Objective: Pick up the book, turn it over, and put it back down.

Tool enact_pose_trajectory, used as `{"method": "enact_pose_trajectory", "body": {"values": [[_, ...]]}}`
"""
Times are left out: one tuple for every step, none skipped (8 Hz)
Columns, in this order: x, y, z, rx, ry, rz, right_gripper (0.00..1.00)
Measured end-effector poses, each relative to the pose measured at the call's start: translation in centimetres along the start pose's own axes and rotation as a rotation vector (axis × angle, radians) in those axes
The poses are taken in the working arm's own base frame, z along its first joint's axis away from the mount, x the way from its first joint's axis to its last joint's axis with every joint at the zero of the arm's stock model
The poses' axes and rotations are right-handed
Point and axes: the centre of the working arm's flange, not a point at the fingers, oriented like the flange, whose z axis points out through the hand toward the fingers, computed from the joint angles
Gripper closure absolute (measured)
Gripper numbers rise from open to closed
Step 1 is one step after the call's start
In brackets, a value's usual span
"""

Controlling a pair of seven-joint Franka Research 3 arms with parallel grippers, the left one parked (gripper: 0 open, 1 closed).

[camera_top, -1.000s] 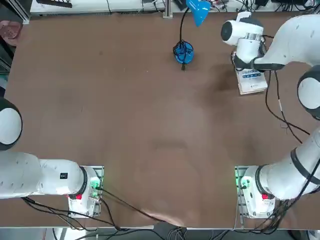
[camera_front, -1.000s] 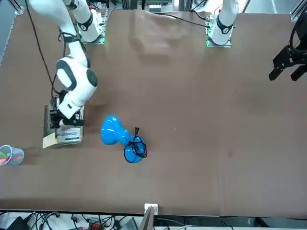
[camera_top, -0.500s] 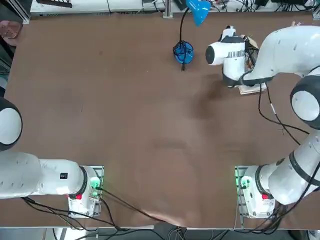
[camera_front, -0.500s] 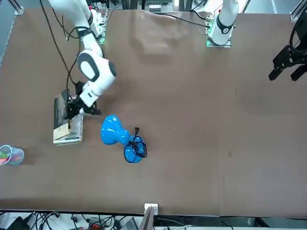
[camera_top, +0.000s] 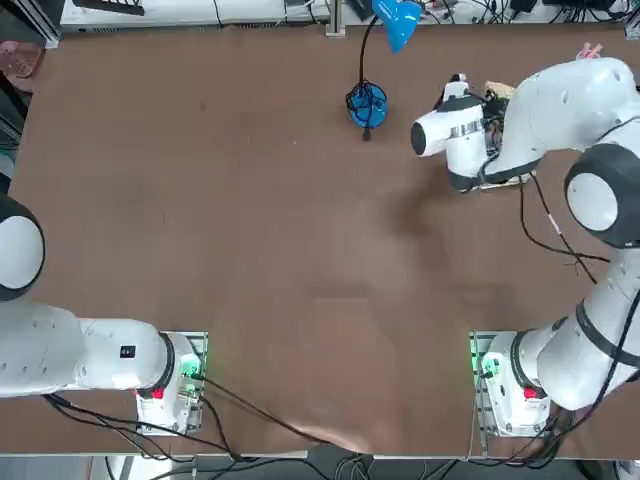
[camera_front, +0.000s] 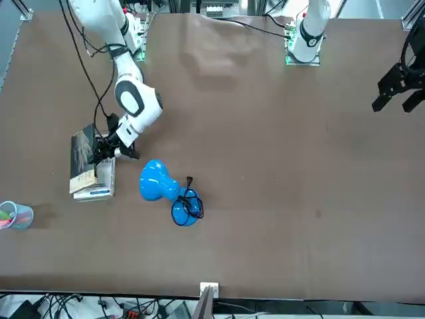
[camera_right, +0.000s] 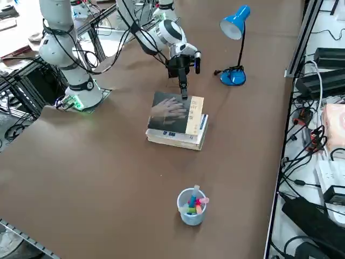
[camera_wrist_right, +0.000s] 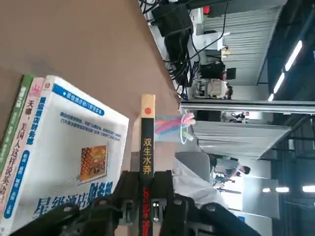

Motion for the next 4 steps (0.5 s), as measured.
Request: {"method": "enact_pose_trajectory", "body": {"values": [[-0.2,-0.8,0.2,-0.006,0.003,0.006,0.9],[-0.3,-1.3,0.3,-0.009,0.003,0.011,0.9],[-0.4,-1.6,0.5,-0.011,0.0,0.016,0.9],[-0.5,-1.9,0.6,-0.011,-0.002,0.02,0.9]]}}
